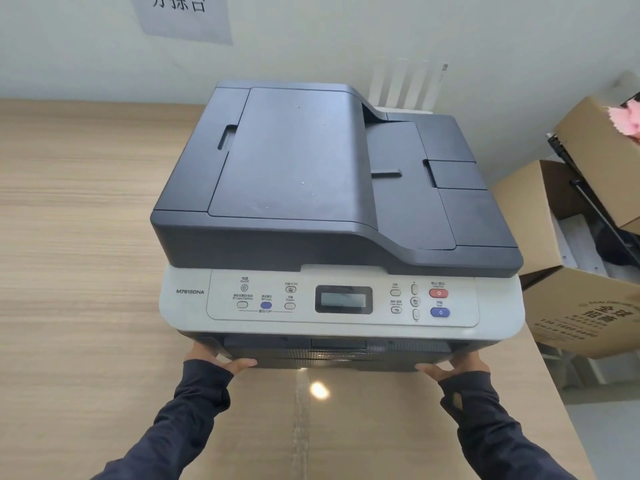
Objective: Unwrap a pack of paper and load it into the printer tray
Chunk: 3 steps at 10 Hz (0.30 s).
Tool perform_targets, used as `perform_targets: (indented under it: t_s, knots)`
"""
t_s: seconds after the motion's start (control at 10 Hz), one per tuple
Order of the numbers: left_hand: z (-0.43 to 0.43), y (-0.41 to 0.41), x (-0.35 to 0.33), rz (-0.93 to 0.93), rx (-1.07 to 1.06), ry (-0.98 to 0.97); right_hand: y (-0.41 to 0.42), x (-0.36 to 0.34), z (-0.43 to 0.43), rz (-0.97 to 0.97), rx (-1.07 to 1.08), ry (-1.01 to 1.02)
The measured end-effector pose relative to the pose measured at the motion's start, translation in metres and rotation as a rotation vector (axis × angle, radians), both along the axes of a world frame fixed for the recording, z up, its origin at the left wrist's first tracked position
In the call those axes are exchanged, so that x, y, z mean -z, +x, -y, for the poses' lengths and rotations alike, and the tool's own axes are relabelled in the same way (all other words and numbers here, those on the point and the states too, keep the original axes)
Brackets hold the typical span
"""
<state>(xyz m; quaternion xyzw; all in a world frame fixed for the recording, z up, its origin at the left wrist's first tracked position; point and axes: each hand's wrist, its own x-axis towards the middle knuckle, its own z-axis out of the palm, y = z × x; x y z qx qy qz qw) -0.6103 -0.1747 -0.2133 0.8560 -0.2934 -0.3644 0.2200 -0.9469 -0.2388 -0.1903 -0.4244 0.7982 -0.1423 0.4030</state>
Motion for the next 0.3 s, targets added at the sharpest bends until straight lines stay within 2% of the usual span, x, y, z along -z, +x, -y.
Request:
perform_targets:
  t_s: [0.1,0.2,0.3]
  knots:
    - [-0.005,-0.004,-0.011,-0.041,-0.027,0.004,0.0,-0.006,-0.001,0.023,-0.044,0.045]
    - [-0.013,0.001,-0.026,-0.171,-0.092,-0.027,-0.004,-0.017,0.004,0.219,0.059,0.069]
    - [-0.01,0.031,-0.045,-0.269,-0.181,-0.134,-0.03,-0.032,0.009,0.326,0.132,0.018]
